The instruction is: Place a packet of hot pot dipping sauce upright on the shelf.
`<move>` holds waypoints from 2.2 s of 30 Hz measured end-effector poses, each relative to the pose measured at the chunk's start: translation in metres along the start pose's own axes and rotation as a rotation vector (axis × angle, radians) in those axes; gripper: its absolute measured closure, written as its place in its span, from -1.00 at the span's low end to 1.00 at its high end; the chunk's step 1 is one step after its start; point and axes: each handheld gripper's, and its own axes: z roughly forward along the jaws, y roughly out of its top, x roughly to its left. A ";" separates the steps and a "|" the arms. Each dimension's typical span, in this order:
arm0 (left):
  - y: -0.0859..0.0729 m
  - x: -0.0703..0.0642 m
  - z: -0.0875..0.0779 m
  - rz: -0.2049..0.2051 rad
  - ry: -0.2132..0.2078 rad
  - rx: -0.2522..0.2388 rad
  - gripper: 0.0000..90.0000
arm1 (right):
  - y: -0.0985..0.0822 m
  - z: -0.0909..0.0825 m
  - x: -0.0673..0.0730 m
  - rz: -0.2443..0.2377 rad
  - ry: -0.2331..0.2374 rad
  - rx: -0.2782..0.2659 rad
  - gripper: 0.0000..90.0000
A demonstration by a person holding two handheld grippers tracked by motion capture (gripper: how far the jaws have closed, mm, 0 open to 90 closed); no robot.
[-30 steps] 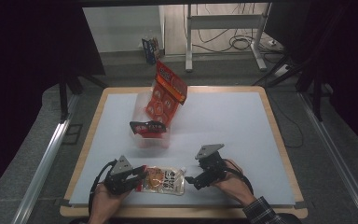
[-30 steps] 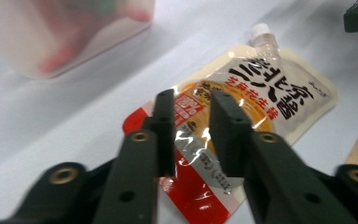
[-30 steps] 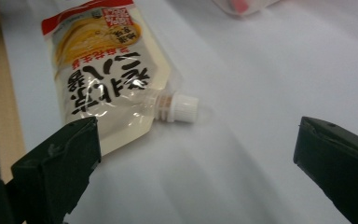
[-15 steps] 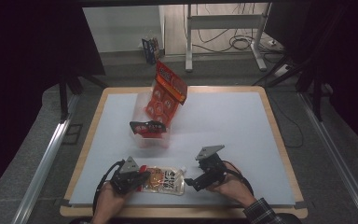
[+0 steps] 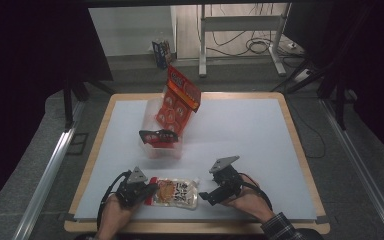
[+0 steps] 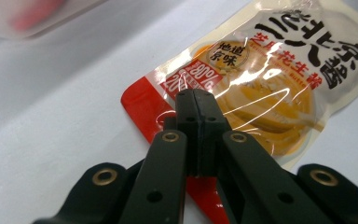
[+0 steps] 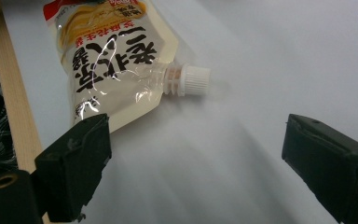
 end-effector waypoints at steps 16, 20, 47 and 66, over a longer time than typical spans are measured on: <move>-0.005 0.002 -0.001 -0.026 0.002 0.013 1.00 | -0.001 0.001 0.005 0.010 0.050 0.025 -0.65; -0.005 0.003 -0.001 -0.037 0.000 0.013 1.00 | 0.000 0.005 0.009 0.009 0.070 0.037 -0.62; -0.007 0.006 -0.001 -0.078 -0.022 0.001 1.00 | 0.014 0.035 0.029 0.039 0.209 0.003 -0.37; -0.007 0.005 -0.003 -0.061 -0.015 0.004 1.00 | 0.039 0.043 0.026 0.065 0.159 -0.073 0.81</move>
